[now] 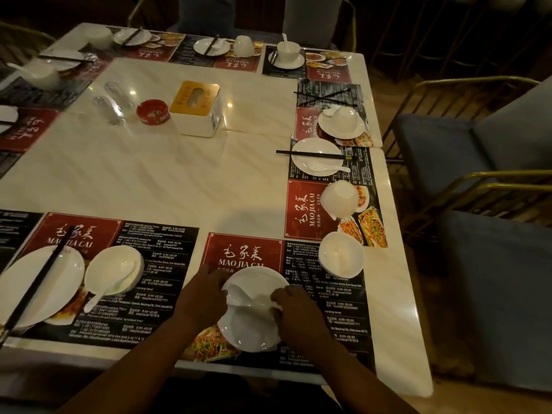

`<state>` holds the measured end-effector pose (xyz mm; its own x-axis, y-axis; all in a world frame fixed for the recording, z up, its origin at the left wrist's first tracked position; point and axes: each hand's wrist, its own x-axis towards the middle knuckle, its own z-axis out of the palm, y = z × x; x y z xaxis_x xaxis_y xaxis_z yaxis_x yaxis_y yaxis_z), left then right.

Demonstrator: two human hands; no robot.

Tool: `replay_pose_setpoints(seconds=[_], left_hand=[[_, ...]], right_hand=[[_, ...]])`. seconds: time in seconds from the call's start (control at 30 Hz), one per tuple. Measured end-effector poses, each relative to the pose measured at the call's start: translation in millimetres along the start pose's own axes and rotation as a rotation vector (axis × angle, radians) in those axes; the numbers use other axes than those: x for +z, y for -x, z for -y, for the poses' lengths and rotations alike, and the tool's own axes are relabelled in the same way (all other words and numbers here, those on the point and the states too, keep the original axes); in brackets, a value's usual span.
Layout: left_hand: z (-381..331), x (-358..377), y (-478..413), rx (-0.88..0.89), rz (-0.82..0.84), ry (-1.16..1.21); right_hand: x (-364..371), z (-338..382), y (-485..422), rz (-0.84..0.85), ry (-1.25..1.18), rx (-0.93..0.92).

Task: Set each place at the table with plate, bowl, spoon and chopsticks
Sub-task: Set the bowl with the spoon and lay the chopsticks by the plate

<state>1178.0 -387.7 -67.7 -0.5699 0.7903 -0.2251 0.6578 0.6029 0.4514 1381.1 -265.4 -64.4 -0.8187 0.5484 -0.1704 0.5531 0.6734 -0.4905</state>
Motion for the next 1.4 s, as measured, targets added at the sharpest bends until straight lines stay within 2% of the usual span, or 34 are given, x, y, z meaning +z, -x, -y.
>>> replay_pose_setpoints(seconds=[0.13,0.3,0.4,0.5,0.6,0.7,0.83,1.23,1.4], left_hand=[[14,-11,-5,0.05,0.029,0.016],[21,-19,-15,0.036,-0.008,0.026],[14,-19,-27,0.076,-0.013,0.05],[0,-13,-41,0.164,0.0,0.071],[-20,-5,-55,0.264,0.043,0.09],[-41,3,-65,0.303,0.071,0.041],[-57,7,-69,0.318,0.111,0.03],[-34,-2,-63,0.202,0.09,0.072],[-23,-9,-55,0.184,0.054,0.125]], right_hand=[[14,22,-21,0.185,0.172,-0.005],[12,21,-24,0.199,0.027,0.109],[-10,14,-20,0.097,-0.112,0.249],[-46,-2,-11,-0.098,-0.257,0.389],[-82,-26,0,-0.242,-0.292,0.583],[-100,-46,9,-0.312,-0.423,0.722],[-99,-57,13,-0.297,-0.637,0.881],[-85,-78,-6,-0.3,-0.757,0.981],[-86,-85,-10,-0.268,-0.675,0.954]])
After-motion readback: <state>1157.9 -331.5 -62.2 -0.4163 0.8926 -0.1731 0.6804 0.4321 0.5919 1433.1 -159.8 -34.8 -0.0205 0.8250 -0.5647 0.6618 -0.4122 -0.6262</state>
